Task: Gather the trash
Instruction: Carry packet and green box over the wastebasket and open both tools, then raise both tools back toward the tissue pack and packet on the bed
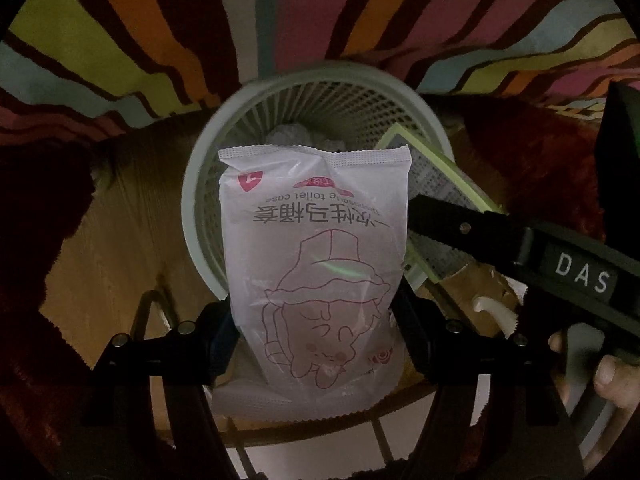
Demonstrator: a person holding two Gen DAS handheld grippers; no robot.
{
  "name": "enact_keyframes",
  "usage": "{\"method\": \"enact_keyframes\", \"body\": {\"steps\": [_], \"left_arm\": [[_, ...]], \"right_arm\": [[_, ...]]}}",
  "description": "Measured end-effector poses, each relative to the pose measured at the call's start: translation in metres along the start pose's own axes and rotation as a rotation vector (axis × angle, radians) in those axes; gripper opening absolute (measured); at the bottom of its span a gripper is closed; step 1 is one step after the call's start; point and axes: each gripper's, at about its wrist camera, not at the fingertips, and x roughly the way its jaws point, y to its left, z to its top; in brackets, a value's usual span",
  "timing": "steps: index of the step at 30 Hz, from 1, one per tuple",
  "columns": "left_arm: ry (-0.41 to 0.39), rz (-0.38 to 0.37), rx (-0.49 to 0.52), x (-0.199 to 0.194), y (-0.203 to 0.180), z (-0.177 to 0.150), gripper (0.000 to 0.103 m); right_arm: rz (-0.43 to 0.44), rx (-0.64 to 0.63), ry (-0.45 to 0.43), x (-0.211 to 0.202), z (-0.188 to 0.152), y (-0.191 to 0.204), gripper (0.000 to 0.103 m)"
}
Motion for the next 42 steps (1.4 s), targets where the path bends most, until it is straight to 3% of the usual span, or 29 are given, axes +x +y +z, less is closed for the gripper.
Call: {"method": "enact_keyframes", "body": {"steps": [2, 3, 4, 5, 30, 42], "left_arm": [[0.031, -0.002, 0.001, 0.008, -0.003, 0.001, 0.071], [0.046, 0.011, 0.002, 0.011, -0.003, 0.001, 0.078], [0.053, 0.020, 0.001, 0.012, -0.003, 0.002, 0.082], [0.056, 0.028, -0.001, 0.014, -0.004, 0.002, 0.084], [0.003, 0.033, -0.022, 0.002, 0.001, -0.001, 0.084], [-0.153, 0.027, -0.017, -0.046, 0.005, -0.017, 0.084]], "right_arm": [[-0.002, 0.003, 0.009, 0.001, 0.001, -0.001, 0.061], [-0.012, 0.010, 0.026, 0.004, 0.003, -0.001, 0.067], [-0.034, 0.016, 0.038, 0.006, 0.002, -0.002, 0.082], [-0.054, 0.025, 0.042, 0.007, 0.002, -0.004, 0.087], [-0.055, 0.048, 0.009, 0.000, -0.005, -0.011, 0.091], [-0.051, -0.102, -0.107, -0.035, -0.021, 0.017, 0.091]]}}
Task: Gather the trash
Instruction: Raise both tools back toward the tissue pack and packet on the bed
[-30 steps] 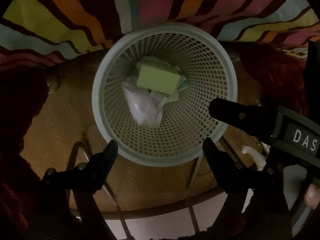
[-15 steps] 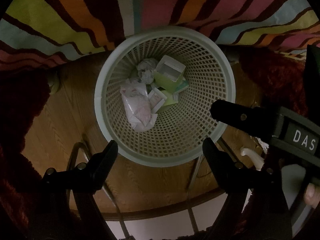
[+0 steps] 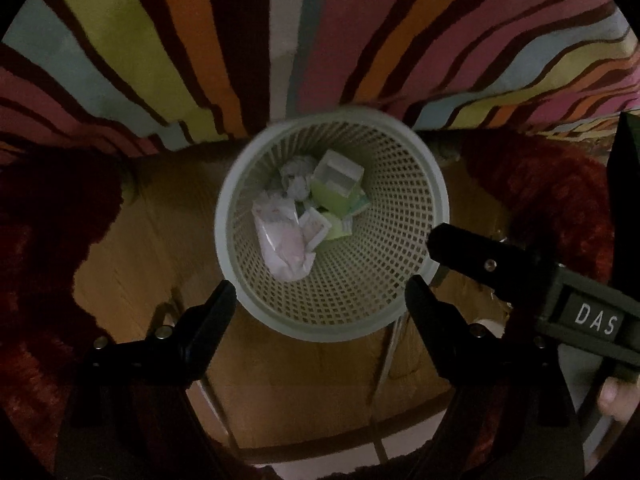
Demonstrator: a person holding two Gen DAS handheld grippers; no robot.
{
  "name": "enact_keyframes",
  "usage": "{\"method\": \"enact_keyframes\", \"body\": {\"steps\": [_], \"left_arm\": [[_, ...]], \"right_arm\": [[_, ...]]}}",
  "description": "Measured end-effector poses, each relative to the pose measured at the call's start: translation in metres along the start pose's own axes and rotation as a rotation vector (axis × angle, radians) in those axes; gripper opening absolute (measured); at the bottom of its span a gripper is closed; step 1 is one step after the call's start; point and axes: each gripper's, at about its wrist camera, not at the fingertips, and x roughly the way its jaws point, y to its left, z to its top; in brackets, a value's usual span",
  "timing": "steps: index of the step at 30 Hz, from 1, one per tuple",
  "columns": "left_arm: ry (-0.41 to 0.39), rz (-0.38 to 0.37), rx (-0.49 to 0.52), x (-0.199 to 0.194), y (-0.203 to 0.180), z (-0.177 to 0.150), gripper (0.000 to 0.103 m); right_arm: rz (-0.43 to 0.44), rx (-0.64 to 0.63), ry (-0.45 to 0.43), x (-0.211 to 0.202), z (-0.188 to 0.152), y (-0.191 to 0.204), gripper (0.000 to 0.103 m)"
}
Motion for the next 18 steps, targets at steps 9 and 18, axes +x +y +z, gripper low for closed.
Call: {"method": "enact_keyframes", "body": {"steps": [9, 18], "left_arm": [[-0.160, 0.012, 0.028, -0.045, 0.000, -0.010, 0.084], [-0.461, 0.014, 0.030, -0.123, 0.005, -0.013, 0.084]], "right_arm": [[-0.017, -0.120, -0.170, -0.048, -0.011, 0.017, 0.092], [-0.075, -0.265, -0.550, -0.125, -0.018, 0.041, 0.092]]}}
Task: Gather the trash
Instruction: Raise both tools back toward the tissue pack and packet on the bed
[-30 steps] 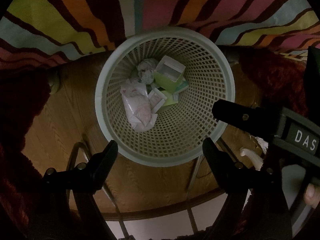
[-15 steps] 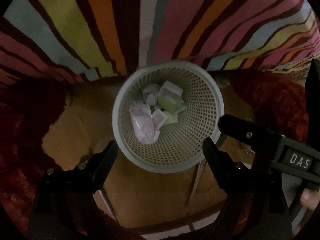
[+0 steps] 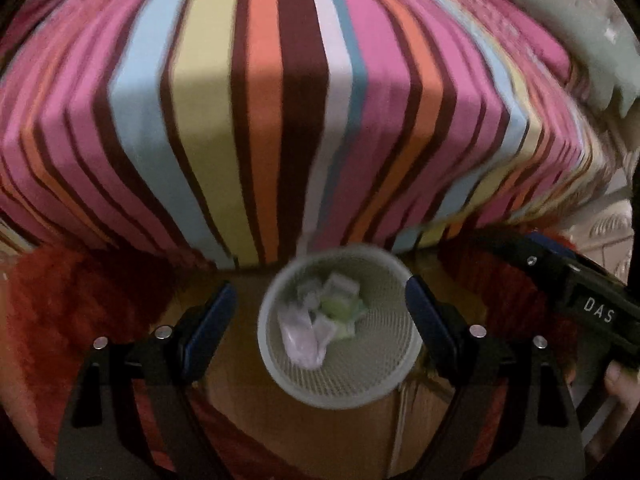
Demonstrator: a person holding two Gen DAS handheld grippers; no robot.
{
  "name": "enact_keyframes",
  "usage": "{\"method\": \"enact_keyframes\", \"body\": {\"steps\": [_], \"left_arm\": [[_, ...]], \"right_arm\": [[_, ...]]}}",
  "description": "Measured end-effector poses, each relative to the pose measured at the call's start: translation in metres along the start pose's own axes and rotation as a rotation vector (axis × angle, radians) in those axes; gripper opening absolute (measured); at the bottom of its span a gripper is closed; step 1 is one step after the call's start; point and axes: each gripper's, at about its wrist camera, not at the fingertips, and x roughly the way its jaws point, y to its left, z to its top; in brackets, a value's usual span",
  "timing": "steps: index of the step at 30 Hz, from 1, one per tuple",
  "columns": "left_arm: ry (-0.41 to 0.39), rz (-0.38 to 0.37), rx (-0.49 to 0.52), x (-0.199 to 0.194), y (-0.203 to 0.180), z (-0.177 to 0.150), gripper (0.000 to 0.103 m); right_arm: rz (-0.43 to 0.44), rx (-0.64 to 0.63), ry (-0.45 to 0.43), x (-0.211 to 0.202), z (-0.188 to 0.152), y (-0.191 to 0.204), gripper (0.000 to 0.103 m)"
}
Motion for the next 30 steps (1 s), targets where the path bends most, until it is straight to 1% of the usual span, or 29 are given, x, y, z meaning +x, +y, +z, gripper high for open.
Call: {"method": "enact_keyframes", "body": {"steps": [4, 8, 14, 17, 30], "left_arm": [[-0.059, -0.006, -0.022, -0.015, 0.006, 0.022, 0.084], [-0.101, -0.005, -0.032, -0.024, 0.009, 0.042, 0.084], [-0.144, -0.030, -0.039, -0.033, 0.010, 0.072, 0.084], [-0.160, -0.026, -0.040, -0.034, 0.010, 0.086, 0.084], [-0.167, -0.034, -0.024, -0.025, 0.002, 0.132, 0.084]], "right_arm": [[-0.010, -0.038, -0.118, -0.021, 0.022, 0.003, 0.092], [-0.014, -0.060, -0.192, -0.031, 0.043, 0.006, 0.092], [0.013, -0.059, -0.234, -0.035, 0.066, 0.010, 0.092], [0.016, -0.058, -0.252, -0.036, 0.078, 0.014, 0.092], [0.015, -0.035, -0.292, -0.034, 0.119, 0.012, 0.092]]}}
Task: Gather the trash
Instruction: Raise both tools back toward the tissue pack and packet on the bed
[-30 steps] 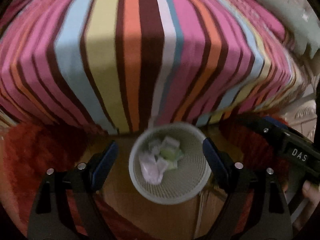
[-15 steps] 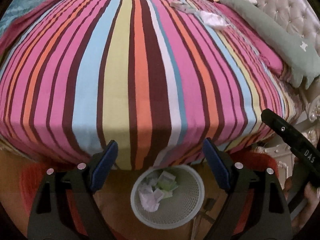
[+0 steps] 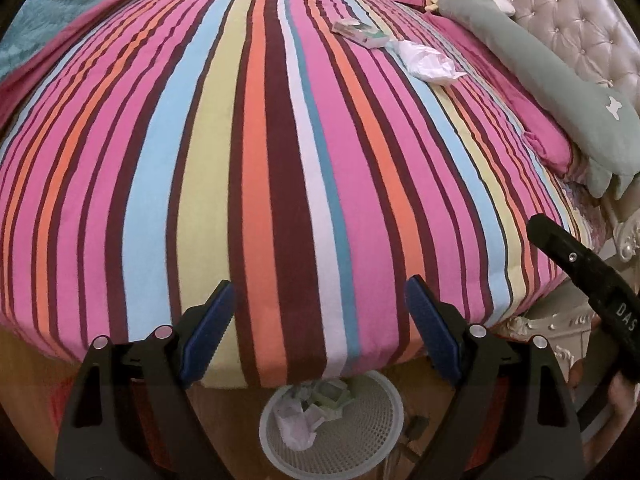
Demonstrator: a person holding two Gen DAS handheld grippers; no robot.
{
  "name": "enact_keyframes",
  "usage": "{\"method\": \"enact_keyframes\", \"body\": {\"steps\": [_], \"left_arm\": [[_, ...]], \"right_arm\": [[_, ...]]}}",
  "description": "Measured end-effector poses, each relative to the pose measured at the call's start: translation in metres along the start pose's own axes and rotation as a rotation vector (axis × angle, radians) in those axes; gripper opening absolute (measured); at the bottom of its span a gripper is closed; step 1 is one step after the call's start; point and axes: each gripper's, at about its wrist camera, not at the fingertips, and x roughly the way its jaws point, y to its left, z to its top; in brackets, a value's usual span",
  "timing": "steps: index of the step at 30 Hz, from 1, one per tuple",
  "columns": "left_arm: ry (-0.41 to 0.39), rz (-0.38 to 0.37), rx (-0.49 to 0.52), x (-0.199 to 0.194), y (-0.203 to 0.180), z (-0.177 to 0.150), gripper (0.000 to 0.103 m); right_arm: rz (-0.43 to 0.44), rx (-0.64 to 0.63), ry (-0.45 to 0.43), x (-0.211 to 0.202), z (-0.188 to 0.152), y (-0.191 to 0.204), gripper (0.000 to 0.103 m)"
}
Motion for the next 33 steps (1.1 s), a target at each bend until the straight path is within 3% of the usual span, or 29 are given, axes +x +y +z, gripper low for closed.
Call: {"method": "enact_keyframes", "body": {"steps": [33], "left_arm": [[-0.034, -0.011, 0.024, 0.052, -0.010, 0.132, 0.084]], "right_arm": [[-0.033, -0.046, -0.019, 0.059, 0.077, -0.005, 0.092]]}}
